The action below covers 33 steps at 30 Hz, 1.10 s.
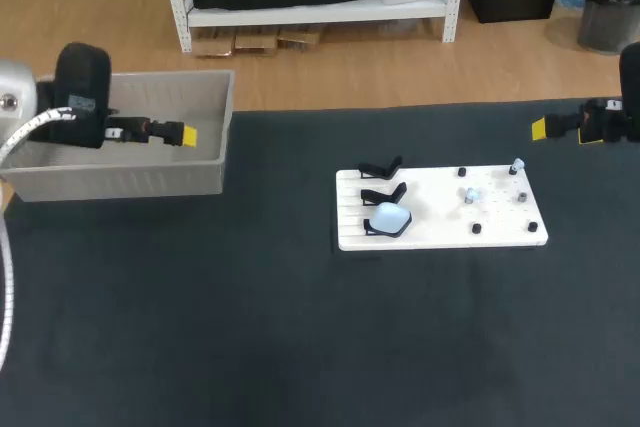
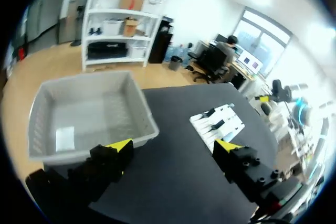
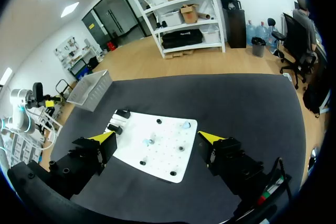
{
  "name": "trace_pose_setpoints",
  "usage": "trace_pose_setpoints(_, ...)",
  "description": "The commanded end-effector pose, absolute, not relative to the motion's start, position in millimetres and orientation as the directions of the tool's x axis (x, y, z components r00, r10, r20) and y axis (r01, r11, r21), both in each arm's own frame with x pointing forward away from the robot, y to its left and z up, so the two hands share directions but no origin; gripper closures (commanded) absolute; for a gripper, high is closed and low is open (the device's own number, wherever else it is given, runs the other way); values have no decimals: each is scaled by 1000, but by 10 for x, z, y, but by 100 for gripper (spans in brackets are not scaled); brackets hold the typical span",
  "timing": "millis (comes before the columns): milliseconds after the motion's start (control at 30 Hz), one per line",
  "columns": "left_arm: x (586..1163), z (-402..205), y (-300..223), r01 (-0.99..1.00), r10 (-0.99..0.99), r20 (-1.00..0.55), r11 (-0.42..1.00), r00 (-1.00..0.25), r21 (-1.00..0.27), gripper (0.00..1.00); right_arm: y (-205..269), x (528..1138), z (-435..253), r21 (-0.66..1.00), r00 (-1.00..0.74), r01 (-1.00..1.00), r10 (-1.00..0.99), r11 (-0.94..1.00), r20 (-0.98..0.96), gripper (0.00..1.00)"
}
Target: Pick up each earbud case from the left stands, insert the matching earbuds, close the lid, and place the case in the box.
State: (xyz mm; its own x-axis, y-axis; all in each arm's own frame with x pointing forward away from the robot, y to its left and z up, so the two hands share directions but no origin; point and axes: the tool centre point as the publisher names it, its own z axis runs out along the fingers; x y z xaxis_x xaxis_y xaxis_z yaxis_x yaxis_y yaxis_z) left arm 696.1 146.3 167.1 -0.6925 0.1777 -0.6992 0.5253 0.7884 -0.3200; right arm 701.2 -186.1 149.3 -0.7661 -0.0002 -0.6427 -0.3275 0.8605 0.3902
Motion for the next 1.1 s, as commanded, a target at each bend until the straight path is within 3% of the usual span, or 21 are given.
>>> trace_pose_setpoints(33,7010,1685,1353,630,234,-729,703,-643,-329,0,-1863,7013,1496,390,-767,-327,-1,861,-642,0)
trace_pose_setpoints(500,6950,1796,839,894,484,-776,387,-405,-226,0,-1863,7013,1496,390,-767,-327,-1,861,-642,0)
trace_pose_setpoints(1100,6831,1479,66,995,552,-829,88,-92,-51,0,-1863,7013,1496,390,-767,-327,-1,861,-642,0)
